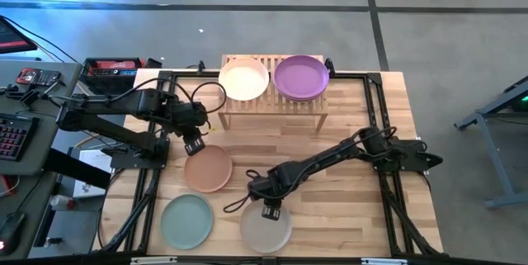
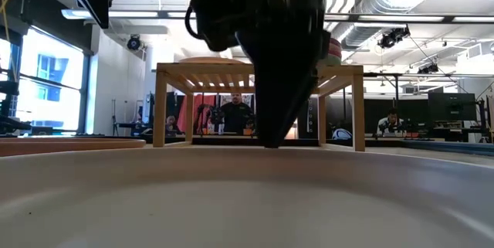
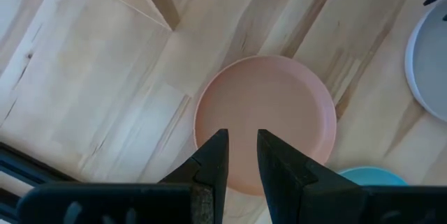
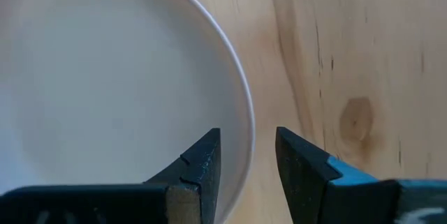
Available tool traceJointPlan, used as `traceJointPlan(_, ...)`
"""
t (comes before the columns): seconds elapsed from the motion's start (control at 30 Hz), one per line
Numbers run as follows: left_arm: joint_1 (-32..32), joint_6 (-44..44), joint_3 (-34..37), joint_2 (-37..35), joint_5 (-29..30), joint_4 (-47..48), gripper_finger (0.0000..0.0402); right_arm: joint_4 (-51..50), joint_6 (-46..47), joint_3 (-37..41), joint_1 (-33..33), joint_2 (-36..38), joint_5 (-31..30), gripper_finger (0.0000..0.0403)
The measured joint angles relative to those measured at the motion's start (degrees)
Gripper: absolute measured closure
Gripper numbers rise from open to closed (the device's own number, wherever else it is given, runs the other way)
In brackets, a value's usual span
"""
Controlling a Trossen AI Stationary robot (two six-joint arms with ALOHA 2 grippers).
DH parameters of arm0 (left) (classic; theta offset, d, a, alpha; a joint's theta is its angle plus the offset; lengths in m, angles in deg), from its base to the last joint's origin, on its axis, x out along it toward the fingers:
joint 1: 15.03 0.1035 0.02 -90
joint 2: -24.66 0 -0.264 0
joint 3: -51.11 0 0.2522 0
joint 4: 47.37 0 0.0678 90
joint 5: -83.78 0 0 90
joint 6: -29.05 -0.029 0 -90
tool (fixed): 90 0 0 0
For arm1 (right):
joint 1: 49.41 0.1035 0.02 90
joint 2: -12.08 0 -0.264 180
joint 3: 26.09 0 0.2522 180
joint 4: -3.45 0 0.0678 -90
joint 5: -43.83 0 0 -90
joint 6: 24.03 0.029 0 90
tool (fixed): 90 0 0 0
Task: Place and stack plates onto a shelf
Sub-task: Stack the gray plate on top of the white plate on the shelf
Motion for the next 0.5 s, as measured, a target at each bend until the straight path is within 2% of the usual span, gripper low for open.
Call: traceJointPlan(0.5, 0.0, -0.1, 0.0, 0.0, 0.4, 0.0, 0.0338, 0.3, 0.0, 0.0, 0.0, -2.3, -0.3, 0.0289)
